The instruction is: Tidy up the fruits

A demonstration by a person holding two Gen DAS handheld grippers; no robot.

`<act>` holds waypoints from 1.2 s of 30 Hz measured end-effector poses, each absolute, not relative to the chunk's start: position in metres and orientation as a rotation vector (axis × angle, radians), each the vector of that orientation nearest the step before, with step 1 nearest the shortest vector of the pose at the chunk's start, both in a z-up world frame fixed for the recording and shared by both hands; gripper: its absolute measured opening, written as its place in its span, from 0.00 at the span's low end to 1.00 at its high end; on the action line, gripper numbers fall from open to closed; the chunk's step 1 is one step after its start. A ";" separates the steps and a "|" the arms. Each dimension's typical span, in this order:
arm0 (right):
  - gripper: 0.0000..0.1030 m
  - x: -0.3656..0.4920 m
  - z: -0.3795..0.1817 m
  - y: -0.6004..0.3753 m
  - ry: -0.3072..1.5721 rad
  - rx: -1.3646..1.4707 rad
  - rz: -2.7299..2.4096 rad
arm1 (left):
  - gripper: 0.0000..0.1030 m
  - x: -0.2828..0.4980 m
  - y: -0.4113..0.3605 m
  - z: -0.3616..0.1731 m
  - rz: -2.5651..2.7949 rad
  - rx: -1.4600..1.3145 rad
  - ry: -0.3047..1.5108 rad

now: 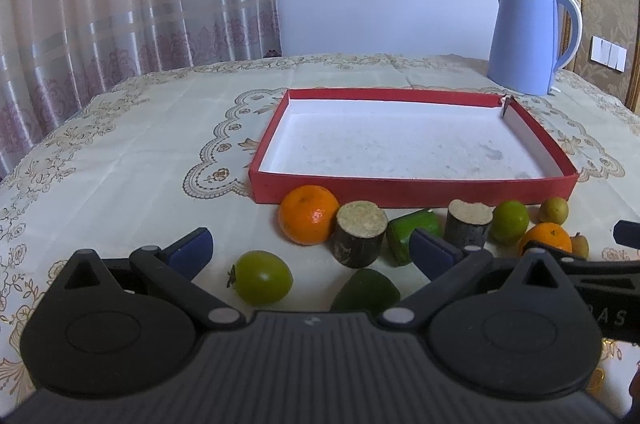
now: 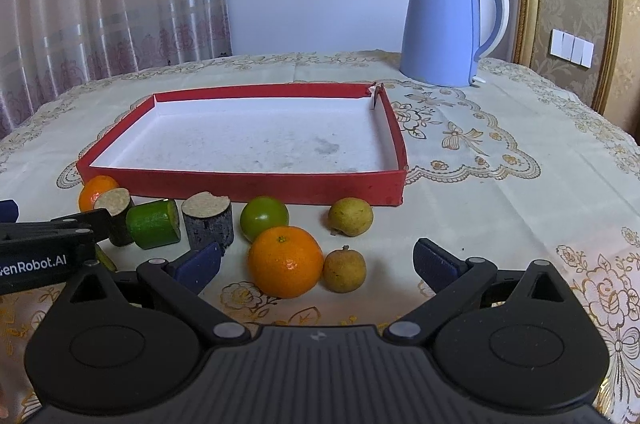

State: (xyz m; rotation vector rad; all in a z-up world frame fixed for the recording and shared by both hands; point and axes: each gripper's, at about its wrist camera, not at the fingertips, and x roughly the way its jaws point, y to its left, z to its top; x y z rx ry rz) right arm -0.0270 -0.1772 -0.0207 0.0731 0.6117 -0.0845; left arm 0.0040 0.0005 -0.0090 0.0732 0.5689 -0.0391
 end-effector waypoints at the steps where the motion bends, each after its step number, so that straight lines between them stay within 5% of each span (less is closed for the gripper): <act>1: 1.00 -0.027 -0.021 -0.178 0.612 0.074 -0.085 | 1.00 0.004 0.000 -0.009 -0.038 0.074 0.568; 36: 1.00 -0.052 -0.030 -0.204 0.595 0.033 -0.086 | 1.00 0.008 0.014 -0.029 -0.067 0.035 0.611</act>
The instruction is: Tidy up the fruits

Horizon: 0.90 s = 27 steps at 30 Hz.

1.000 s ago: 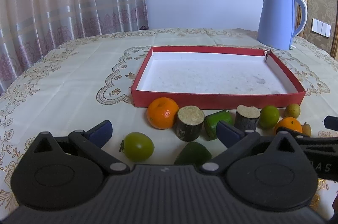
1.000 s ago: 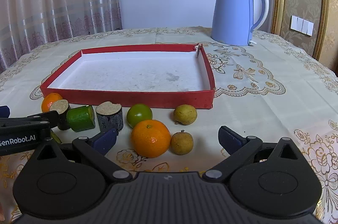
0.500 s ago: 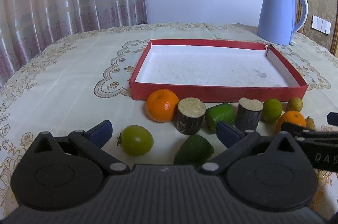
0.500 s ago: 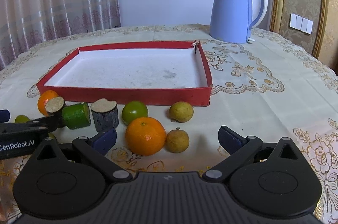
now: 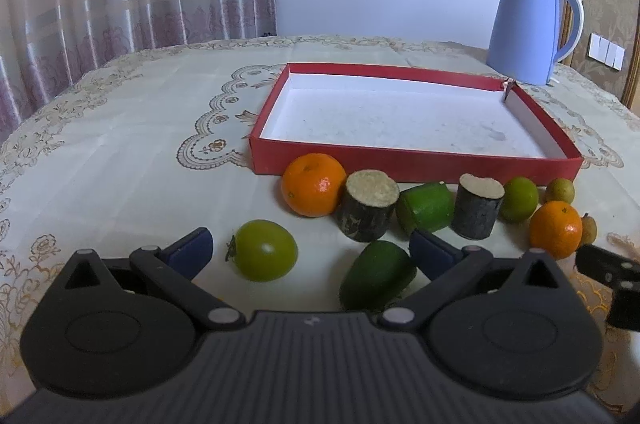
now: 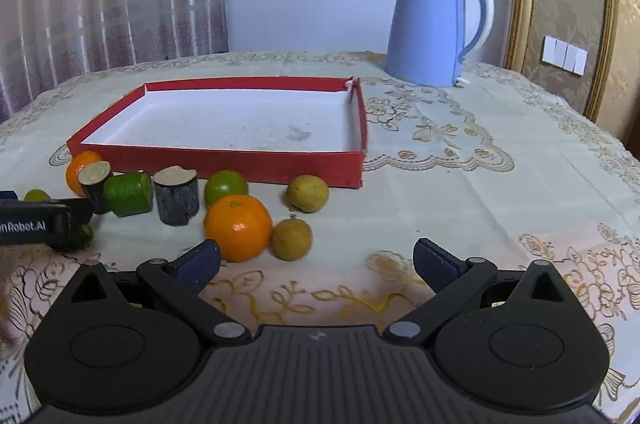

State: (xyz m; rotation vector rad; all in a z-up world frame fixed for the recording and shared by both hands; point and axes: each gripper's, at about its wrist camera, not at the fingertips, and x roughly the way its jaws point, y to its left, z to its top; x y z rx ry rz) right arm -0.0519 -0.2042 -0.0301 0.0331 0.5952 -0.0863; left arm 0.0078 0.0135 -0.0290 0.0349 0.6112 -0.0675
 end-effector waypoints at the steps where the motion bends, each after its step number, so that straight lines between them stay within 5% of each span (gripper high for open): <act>1: 1.00 -0.052 -0.031 -0.206 0.593 0.041 -0.088 | 1.00 0.008 0.013 -0.029 -0.069 0.036 0.609; 17: 0.96 -0.060 -0.019 -0.173 0.452 -0.090 -0.001 | 1.00 0.007 0.016 -0.028 -0.080 0.037 0.604; 20: 0.89 -0.057 -0.019 -0.169 0.463 -0.094 0.001 | 1.00 0.006 0.016 -0.029 -0.084 0.040 0.603; 24: 0.62 -0.052 -0.026 -0.177 0.520 -0.065 0.013 | 1.00 0.005 0.016 -0.029 -0.088 0.048 0.598; 27: 0.61 -0.053 -0.029 -0.191 0.544 -0.021 0.025 | 1.00 0.005 0.016 -0.028 -0.090 0.045 0.598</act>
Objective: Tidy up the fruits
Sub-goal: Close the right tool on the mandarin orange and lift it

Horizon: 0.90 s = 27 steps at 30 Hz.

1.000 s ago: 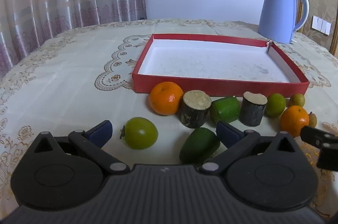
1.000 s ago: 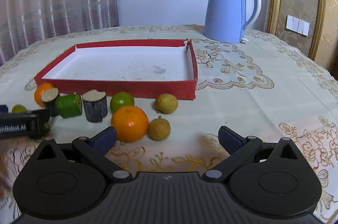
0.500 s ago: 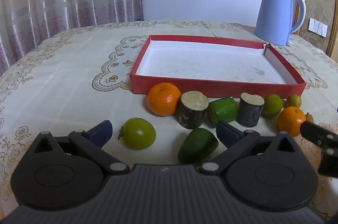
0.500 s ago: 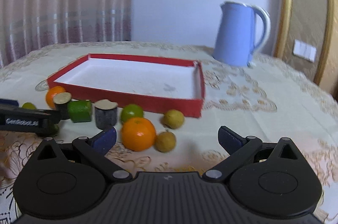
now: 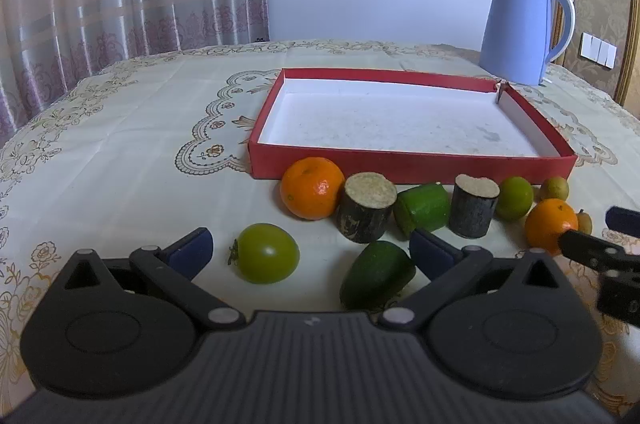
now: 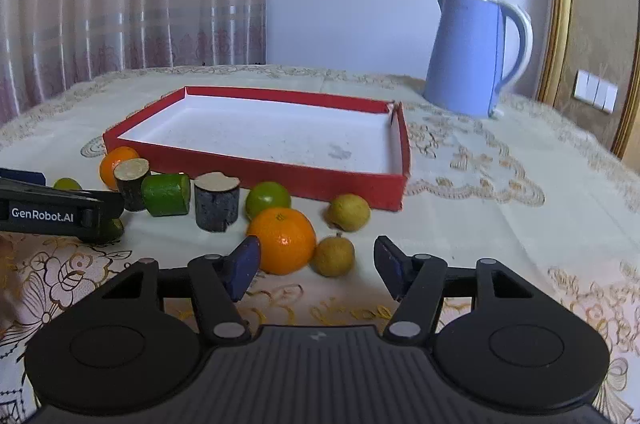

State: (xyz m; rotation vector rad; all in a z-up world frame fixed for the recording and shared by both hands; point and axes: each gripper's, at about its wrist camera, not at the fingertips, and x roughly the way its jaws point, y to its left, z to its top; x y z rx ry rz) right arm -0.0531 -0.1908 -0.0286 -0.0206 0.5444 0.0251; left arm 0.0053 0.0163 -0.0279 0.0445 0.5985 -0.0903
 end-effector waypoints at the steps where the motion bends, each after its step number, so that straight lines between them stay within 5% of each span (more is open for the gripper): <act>1: 0.61 -0.055 -0.029 -0.194 0.543 -0.014 0.021 | 1.00 0.005 0.016 -0.028 -0.092 0.042 0.599; 27: 0.51 -0.036 -0.030 -0.158 0.542 -0.115 0.066 | 1.00 0.004 0.012 -0.032 -0.114 0.050 0.606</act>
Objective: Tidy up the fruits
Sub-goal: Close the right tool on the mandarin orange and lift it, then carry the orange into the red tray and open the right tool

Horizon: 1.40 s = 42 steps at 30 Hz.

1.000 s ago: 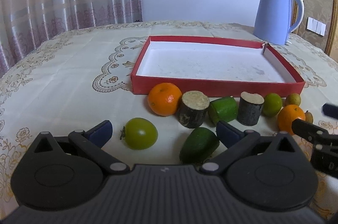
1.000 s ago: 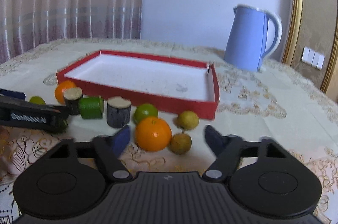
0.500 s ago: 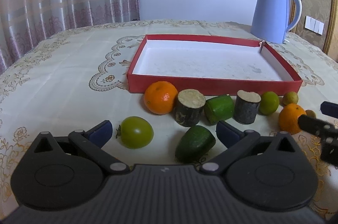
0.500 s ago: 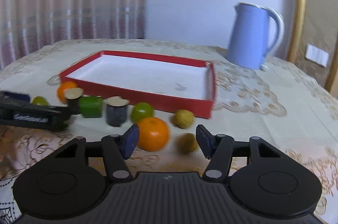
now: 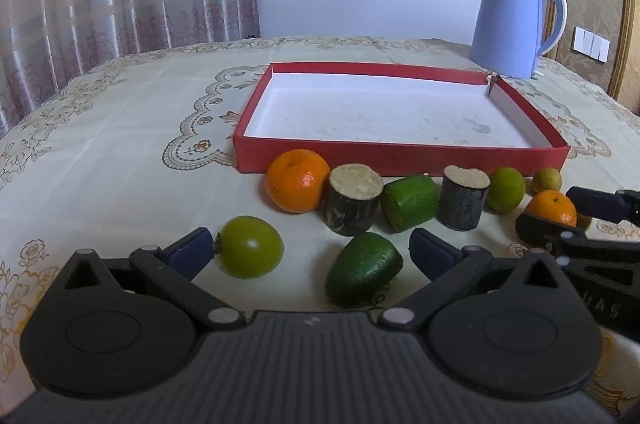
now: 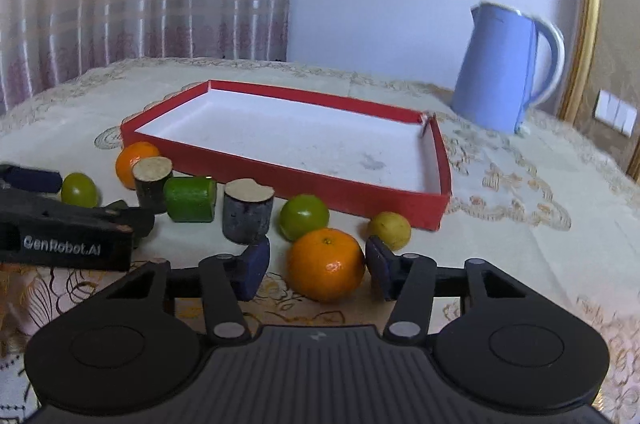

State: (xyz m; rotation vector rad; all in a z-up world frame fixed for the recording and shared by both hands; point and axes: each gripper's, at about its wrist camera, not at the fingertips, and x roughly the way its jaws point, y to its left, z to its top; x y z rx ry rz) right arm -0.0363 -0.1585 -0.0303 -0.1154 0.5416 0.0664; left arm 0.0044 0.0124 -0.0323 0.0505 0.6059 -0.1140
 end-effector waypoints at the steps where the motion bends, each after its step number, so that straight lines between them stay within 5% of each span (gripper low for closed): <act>1: 0.51 -0.034 -0.032 -0.157 0.553 -0.127 0.054 | 1.00 0.005 0.013 -0.032 -0.112 0.048 0.606; 12: 0.43 -0.023 -0.039 -0.171 0.620 -0.020 0.050 | 1.00 0.006 0.014 -0.037 -0.110 0.045 0.618; 42: 0.42 0.005 0.007 -0.182 0.498 -0.067 0.031 | 1.00 0.008 0.011 -0.035 -0.135 0.053 0.605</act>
